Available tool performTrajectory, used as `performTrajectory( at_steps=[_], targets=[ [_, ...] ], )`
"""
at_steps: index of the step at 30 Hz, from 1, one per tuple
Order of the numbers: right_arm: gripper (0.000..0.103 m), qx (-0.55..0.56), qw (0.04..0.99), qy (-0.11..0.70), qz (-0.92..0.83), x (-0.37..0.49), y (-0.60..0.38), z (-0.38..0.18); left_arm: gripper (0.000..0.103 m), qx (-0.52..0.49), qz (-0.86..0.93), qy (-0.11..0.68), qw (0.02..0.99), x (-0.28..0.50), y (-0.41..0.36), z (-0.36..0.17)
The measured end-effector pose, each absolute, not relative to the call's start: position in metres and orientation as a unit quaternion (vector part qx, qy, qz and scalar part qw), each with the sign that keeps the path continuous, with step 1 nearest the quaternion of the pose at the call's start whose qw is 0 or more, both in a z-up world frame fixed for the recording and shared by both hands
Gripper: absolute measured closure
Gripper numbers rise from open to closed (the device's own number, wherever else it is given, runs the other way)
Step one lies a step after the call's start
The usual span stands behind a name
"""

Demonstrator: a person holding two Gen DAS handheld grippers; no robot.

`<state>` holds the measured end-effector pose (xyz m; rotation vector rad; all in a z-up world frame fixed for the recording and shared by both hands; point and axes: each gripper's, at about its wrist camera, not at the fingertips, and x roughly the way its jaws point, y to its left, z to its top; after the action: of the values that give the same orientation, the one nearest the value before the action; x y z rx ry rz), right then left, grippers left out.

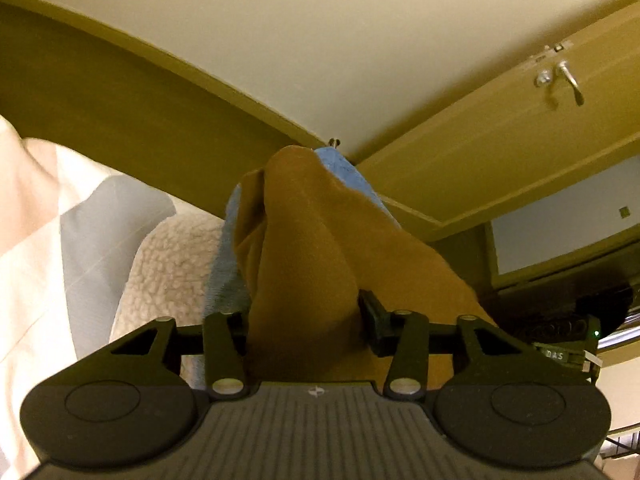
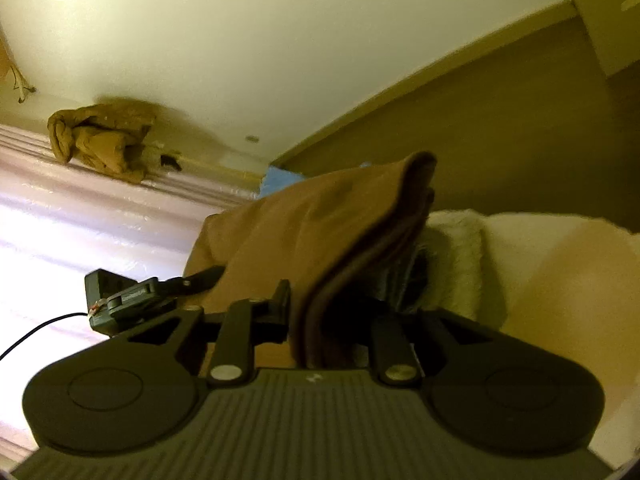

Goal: Fold clothes
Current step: 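Lift the folded garment with both grippers and carry it toward the clothes stack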

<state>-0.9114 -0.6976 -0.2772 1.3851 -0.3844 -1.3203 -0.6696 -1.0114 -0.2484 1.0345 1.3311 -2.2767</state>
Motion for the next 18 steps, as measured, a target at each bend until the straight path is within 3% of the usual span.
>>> performTrajectory(
  at_steps=[3,5,6,7,11,14,16,18],
  targets=[
    [0.086,0.562,0.565,-0.148,-0.585,-0.908,-0.692,-0.268,0.052,0.332,-0.803,0.473,0.148,-0.657,-1.014,-0.252],
    [0.076,0.535,0.562,-0.110,-0.621,-0.905,-0.683,-0.256,0.050,0.335,-0.808,0.459,0.158,-0.647,-1.012,-0.245],
    [0.064,0.519,0.557,-0.088,-0.643,-0.903,-0.676,-0.250,0.050,0.335,-0.811,0.451,0.166,-0.643,-1.011,-0.240],
    [0.059,0.502,0.549,-0.068,-0.665,-0.900,-0.673,-0.243,0.049,0.331,-0.814,0.442,0.180,-0.637,-1.010,-0.232],
    [0.062,0.385,0.546,-0.004,-0.744,-0.868,-0.654,-0.205,0.051,0.302,-0.825,0.405,0.254,-0.602,-0.999,-0.191],
    [0.065,0.276,0.599,0.031,-0.751,-0.817,-0.639,-0.177,0.079,0.275,-0.851,0.355,0.272,-0.583,-0.966,-0.159],
    [0.074,0.221,0.635,0.061,-0.738,-0.778,-0.636,-0.172,0.103,0.279,-0.872,0.311,0.254,-0.584,-0.932,-0.154],
    [0.076,0.182,0.658,0.108,-0.723,-0.742,-0.639,-0.183,0.103,0.284,-0.890,0.271,0.230,-0.591,-0.899,-0.165]
  ],
)
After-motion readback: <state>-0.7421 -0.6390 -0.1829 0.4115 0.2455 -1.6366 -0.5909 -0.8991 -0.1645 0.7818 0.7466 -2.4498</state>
